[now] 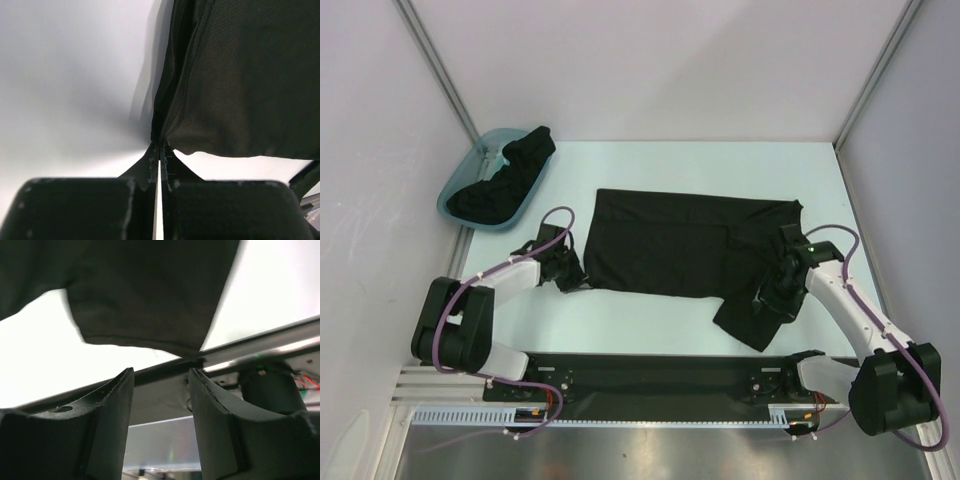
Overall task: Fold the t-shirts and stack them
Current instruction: Fold the tshirt
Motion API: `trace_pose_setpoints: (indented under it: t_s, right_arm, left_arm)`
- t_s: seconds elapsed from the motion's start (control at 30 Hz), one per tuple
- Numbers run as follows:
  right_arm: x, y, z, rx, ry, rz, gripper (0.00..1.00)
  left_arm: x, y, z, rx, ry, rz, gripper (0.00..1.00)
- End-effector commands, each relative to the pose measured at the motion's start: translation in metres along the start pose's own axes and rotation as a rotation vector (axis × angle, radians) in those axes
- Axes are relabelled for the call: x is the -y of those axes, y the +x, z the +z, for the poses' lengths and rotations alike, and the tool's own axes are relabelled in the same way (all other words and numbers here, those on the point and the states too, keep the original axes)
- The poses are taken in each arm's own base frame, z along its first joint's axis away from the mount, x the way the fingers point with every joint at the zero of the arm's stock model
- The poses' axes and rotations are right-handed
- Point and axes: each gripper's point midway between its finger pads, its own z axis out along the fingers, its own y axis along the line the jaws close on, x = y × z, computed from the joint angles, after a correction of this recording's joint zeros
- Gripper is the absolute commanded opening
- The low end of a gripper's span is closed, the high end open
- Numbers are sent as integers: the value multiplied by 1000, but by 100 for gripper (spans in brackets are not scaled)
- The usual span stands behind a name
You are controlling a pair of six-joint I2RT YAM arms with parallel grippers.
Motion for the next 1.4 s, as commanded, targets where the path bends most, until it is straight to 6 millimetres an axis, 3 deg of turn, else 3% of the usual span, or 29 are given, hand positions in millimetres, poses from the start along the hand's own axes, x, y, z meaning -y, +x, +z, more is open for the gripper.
trace_pose_setpoints:
  t_s: [0.0,0.23,0.4,0.43,0.6,0.7,0.77,0.93,1.23,1.37]
  right_arm:
    - [32,10,5,-10,98,105,52]
    - [46,3,16,-7,143,189,47]
    - [38,-13,31,13,77,283,47]
    - [30,-9,34,-13,28,304,46]
    - [34,10,44,-68,45,367,39]
    - [37,11,43,-49,49,366,38]
    - [35,13,45,-49,53,369,31]
    - [23,18,64,-70,34,334,27]
    - [-21,-28,84,19,-90,295,27]
    - [-51,-60,77,40,-145,258,27]
  left_arm:
    - [-8,-5,-2,24,-43,19,0]
    - [-6,-10,-3,30,-45,44,0]
    - [-7,-17,-6,69,-58,41,0]
    - [-7,-17,-6,65,-61,43,0]
    - [-2,-21,-7,74,-53,48,0]
    - [-2,-29,-7,97,-64,62,0]
    - [-1,-32,-5,98,-67,68,0]
    - [8,-40,-5,103,-50,73,0]
    - [9,-40,-5,92,-49,79,0]
    - [8,-40,-3,89,-53,79,0]
